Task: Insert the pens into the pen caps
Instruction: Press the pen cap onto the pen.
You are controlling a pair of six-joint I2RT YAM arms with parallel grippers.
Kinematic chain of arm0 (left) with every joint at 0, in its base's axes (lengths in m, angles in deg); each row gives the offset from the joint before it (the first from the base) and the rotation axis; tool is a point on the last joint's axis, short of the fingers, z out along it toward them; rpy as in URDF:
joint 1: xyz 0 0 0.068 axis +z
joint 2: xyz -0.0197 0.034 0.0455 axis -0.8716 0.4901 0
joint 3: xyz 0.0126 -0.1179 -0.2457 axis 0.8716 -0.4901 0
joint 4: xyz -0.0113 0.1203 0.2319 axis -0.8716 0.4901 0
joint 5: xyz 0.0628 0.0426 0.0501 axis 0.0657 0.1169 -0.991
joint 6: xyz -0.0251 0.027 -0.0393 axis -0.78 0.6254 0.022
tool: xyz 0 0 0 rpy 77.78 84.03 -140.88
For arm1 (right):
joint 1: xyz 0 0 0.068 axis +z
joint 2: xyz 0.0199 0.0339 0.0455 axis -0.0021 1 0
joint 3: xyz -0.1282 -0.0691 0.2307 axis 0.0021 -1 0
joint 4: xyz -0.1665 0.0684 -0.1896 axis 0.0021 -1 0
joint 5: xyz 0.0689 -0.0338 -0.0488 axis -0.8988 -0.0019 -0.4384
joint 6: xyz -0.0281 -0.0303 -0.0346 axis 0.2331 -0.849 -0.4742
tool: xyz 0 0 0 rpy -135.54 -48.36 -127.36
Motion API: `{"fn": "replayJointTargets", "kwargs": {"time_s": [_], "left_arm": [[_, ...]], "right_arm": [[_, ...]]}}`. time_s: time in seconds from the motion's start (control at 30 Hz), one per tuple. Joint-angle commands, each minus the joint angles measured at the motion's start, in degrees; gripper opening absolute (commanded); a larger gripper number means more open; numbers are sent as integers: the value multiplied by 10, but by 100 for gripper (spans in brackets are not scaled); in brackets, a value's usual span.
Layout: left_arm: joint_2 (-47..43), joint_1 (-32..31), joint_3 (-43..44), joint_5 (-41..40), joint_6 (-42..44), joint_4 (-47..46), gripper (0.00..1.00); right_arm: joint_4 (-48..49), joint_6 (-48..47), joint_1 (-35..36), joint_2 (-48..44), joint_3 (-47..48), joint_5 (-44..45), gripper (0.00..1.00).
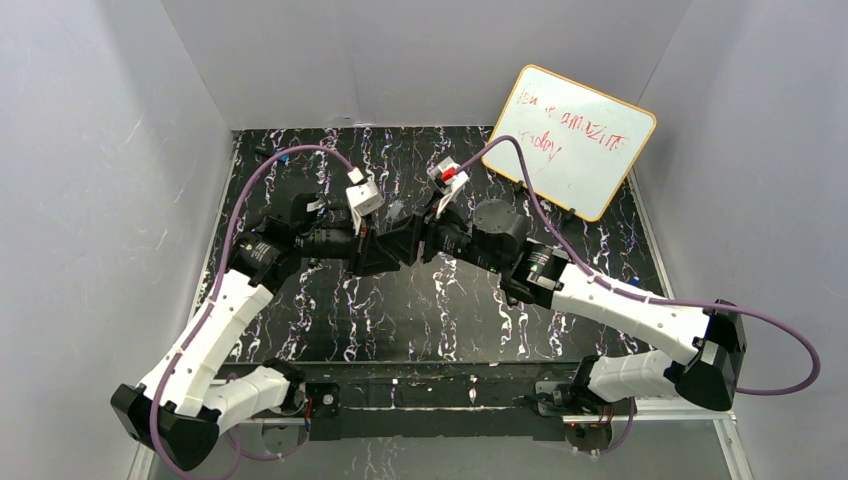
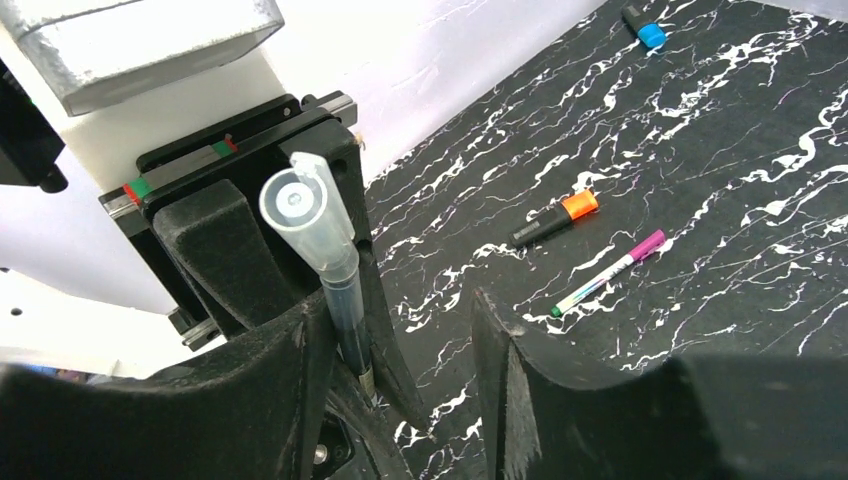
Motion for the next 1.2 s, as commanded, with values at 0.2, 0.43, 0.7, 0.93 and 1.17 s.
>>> {"fn": "replayJointTargets", "kwargs": {"time_s": [0.2,0.43,0.7,0.93,1.17], "left_arm": [[-20,4,18,-13,-3,-163,0],[-27,4,-9,-54,-3,-177,0],[-46,4,-72,-88,-30,-260,0],[-38,4,-105,-71,-63,-329,0],[-21,4,-116,-48,-75,-355,0]], "right_arm": [[-206,-46,43,28,6,-93,73],[-241,-83,33,-15,24,-83,77],[-303,-81,31,-127,24,-31,76],[-253,-90,31,-164,29,46,69],[-77,-155,31,-171,-5,138,63]]}}
